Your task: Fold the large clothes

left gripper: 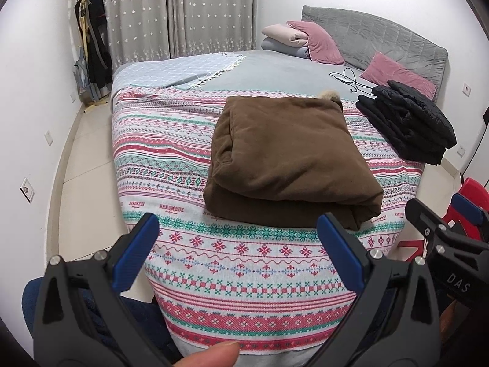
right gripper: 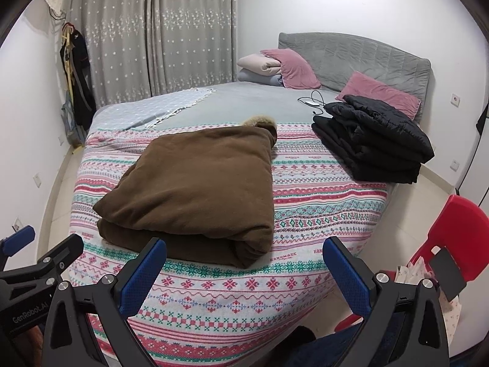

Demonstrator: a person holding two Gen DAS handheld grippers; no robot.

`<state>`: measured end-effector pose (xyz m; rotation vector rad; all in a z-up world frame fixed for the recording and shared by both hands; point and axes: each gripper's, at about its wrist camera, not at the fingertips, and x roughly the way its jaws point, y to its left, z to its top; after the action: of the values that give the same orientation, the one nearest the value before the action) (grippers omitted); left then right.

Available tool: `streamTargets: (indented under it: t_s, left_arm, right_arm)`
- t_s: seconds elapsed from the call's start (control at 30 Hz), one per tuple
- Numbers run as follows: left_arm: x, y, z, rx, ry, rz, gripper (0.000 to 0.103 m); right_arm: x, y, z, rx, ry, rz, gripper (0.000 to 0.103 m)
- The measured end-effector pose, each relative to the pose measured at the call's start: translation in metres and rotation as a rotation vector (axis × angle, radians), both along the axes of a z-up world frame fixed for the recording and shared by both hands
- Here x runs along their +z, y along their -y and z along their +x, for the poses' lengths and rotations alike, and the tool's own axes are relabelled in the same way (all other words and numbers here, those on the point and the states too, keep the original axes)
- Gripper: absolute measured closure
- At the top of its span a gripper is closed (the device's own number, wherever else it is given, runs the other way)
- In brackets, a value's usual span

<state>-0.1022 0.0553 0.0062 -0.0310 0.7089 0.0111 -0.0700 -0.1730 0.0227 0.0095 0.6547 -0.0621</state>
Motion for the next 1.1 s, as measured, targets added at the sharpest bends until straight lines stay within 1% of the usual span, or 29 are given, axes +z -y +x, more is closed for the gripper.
streamTargets:
  t_s: [0.23,0.37,0.47,0.6,0.77,1.1]
  left_arm:
    - [-0.0017,-0.0001,0.0017,-0.002,-0.005,0.003,0.0]
    - [-0.0027,0.0016,0.0012,-0.009,-0.001,0.017,0.0]
    - [-0.0033,0.0005,0.0015,-0.003,-0.005,0.012,0.0]
    - [-0.0017,-0.0005,0.0011,0.011,0.003,0.016,0.0]
    - [-0.0017,0.0021,0.0007,0.005,0.008,0.023,0.0]
    - [-0.0034,0.0049,0.002,0.007,0.005,0.024,0.0]
  right_arm:
    - [-0.0015,0.0009,0.0022,-0.001,-0.003,-0.001,0.0]
    - [-0.0015,0.0006,0.0027,0.0,-0.005,0.007,0.0]
    - [-0.0006,0.0003,0.002,0.002,-0.001,0.014,0.0]
    - [-0.0013,-0.0004,0.0026,0.002,-0.006,0.017,0.0]
    - [-0.0018,-0.0007,0.0029,0.007,-0.011,0.026,0.0]
    - [-0.0035,-0.0021,0.0031,0.003,-0.015,0.021,0.0]
